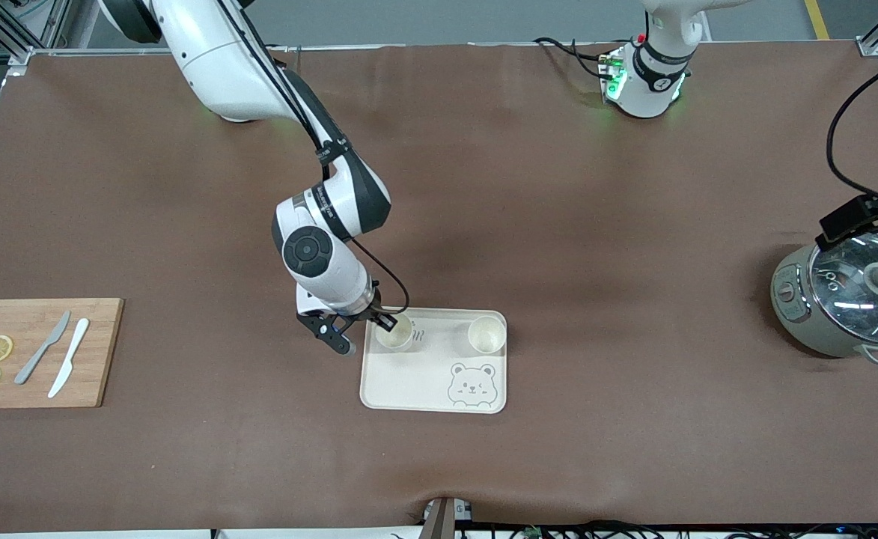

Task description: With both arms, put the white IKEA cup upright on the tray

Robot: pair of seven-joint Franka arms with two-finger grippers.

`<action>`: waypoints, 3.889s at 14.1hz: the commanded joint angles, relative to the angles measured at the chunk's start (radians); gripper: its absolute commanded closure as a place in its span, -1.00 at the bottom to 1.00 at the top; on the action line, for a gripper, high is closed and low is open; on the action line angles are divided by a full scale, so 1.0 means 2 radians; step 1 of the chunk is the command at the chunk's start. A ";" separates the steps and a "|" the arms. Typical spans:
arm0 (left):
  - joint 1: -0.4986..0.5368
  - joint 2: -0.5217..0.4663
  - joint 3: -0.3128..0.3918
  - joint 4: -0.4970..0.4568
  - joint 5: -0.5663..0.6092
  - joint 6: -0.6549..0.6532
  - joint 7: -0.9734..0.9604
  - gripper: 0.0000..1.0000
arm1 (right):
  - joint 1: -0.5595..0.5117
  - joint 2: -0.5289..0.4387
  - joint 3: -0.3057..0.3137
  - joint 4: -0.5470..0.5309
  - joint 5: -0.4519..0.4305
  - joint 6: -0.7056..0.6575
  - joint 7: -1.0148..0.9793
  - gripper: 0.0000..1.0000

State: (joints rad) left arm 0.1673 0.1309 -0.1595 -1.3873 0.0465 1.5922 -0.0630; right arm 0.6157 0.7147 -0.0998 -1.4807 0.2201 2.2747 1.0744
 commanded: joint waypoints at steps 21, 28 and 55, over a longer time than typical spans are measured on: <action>0.005 -0.062 -0.025 -0.050 -0.003 -0.027 -0.040 -1.00 | -0.121 -0.139 -0.006 0.041 -0.090 -0.172 -0.219 -1.00; -0.096 -0.078 0.068 -0.051 -0.002 -0.039 -0.041 -1.00 | -0.243 -0.241 -0.007 -0.026 -0.090 -0.199 -0.476 -1.00; -0.104 -0.085 0.052 -0.073 -0.009 -0.046 -0.018 -1.00 | -0.316 -0.373 -0.005 -0.059 -0.092 -0.367 -0.593 -1.00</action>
State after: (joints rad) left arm -0.0403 -0.0378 -0.0436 -1.5294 0.0370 1.4981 -0.1169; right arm -0.0094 -0.0422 -0.1200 -1.6253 0.0381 1.5734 -0.1640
